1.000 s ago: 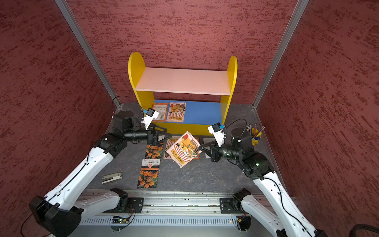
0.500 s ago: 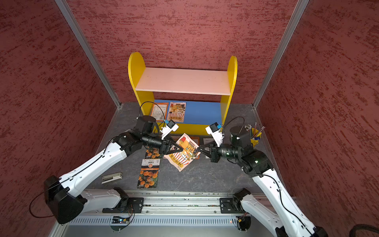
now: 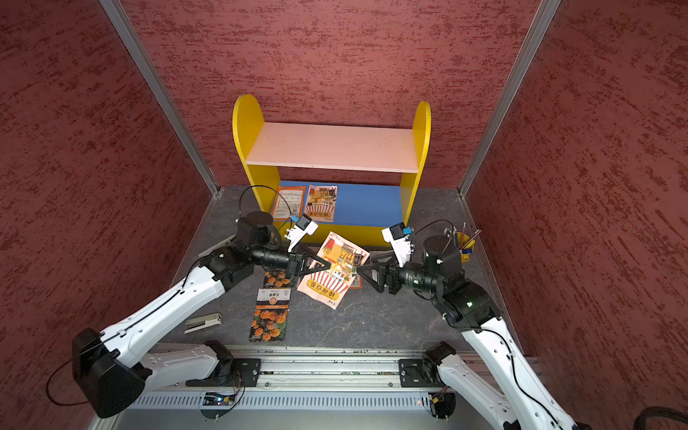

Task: Take the seed bag off the shelf
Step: Pick up the seed packet from the center of the board.

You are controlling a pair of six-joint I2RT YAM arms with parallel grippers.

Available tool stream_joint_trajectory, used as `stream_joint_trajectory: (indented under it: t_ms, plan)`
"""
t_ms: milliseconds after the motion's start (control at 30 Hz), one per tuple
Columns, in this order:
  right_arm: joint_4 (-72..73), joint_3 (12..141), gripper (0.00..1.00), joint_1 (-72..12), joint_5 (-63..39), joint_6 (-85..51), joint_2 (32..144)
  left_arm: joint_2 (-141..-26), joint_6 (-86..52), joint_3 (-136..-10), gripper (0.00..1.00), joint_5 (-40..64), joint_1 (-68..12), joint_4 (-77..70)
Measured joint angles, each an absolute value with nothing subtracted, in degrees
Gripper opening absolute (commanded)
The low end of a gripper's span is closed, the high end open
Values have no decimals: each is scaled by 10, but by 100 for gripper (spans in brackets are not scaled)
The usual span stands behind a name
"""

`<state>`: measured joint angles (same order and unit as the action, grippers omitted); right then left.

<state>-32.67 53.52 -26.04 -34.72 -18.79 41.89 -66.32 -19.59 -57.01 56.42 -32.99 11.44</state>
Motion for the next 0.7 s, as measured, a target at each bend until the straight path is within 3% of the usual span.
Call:
stream_joint_trajectory:
  t_ms: [200, 367, 700]
  plan:
    - [-206, 452, 76, -260, -334, -279, 382, -644, -348, -498, 0, 575, -294, -94]
    - [-50, 385, 70, -261, -359, -369, 413, -649, -451, -462, 0, 562, -297, -256]
    - [105, 376, 58, -262, -396, -446, 454, -673, -502, -459, 0, 521, -319, -349]
